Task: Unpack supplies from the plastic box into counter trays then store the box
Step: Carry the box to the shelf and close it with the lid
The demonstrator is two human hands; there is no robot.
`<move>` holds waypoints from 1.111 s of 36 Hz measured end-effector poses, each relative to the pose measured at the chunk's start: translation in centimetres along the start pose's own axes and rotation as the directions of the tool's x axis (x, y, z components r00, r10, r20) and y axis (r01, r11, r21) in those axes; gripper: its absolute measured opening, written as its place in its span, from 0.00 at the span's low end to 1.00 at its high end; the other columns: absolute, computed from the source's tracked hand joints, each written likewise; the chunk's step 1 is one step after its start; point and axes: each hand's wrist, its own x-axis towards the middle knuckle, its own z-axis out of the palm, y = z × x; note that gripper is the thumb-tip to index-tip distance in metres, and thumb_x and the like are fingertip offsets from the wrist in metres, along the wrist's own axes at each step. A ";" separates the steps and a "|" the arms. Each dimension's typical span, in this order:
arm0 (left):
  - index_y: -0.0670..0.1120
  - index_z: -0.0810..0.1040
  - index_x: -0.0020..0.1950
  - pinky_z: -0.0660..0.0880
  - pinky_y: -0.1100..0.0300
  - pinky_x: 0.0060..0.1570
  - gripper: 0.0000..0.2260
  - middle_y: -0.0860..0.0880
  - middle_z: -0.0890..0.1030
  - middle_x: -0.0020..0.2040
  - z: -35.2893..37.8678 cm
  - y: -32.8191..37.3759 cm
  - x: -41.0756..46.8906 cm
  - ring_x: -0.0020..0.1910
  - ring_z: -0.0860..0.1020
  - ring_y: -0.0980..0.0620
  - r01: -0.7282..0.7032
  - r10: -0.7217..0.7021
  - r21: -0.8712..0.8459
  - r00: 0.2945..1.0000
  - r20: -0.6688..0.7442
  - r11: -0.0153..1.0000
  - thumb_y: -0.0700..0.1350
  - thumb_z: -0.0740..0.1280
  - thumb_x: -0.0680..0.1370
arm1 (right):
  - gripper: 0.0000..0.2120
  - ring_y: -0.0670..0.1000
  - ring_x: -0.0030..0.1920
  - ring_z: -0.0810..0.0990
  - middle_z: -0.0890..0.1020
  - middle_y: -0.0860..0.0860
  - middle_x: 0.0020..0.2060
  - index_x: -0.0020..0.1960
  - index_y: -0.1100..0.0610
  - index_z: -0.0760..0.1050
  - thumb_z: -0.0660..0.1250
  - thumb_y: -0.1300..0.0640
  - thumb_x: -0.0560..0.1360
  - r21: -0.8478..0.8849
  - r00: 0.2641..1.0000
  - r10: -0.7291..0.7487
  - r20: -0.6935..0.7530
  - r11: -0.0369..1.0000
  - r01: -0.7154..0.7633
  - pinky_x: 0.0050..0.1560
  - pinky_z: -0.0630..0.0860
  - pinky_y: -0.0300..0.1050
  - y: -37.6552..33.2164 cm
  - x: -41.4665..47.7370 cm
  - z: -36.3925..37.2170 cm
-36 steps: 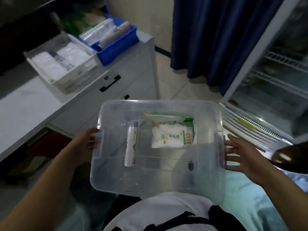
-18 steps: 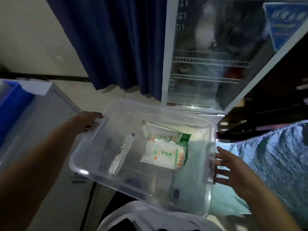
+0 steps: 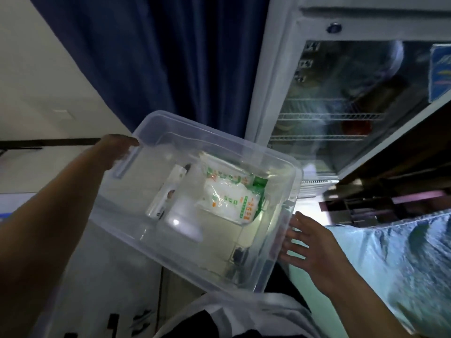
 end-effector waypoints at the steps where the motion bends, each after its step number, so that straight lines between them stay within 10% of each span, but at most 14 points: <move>1: 0.44 0.80 0.62 0.76 0.41 0.61 0.23 0.41 0.82 0.61 -1.2 0.3 0.5 0.60 0.80 0.39 -0.007 0.007 0.001 1.000 0.000 1.000 0.54 0.73 0.71 | 0.13 0.53 0.35 0.84 0.84 0.52 0.36 0.39 0.52 0.85 0.72 0.43 0.64 -0.009 1.000 0.006 0.014 1.000 -0.005 0.39 0.80 0.49 -0.4 0.6 1.1; 15: 0.43 0.77 0.45 0.67 0.65 0.24 0.06 0.44 0.73 0.39 -12.0 6.9 10.2 0.33 0.70 0.51 0.098 -0.106 -0.064 0.985 -0.138 0.993 0.44 0.66 0.80 | 0.08 0.59 0.42 0.81 0.81 0.56 0.40 0.44 0.55 0.84 0.69 0.52 0.72 -0.108 0.991 0.033 0.127 0.994 -0.019 0.44 0.82 0.56 -10.8 18.8 15.9; 26: 0.45 0.78 0.47 0.70 0.56 0.39 0.07 0.44 0.79 0.44 -23.6 2.8 15.4 0.40 0.77 0.48 0.311 -0.431 -0.403 0.867 -0.251 0.861 0.47 0.70 0.75 | 0.12 0.55 0.45 0.83 0.85 0.55 0.47 0.54 0.56 0.81 0.66 0.49 0.76 -0.422 0.943 0.132 0.305 0.907 0.009 0.40 0.78 0.47 -24.4 32.9 34.0; 40: 0.43 0.76 0.54 0.70 0.54 0.47 0.12 0.43 0.77 0.48 -29.1 -7.0 19.6 0.45 0.76 0.46 0.374 -0.713 -0.756 0.680 -0.170 0.537 0.49 0.70 0.77 | 0.09 0.46 0.31 0.83 0.85 0.47 0.33 0.48 0.53 0.81 0.69 0.48 0.74 -0.715 0.850 0.149 0.505 0.625 0.314 0.29 0.74 0.39 -29.7 44.9 63.0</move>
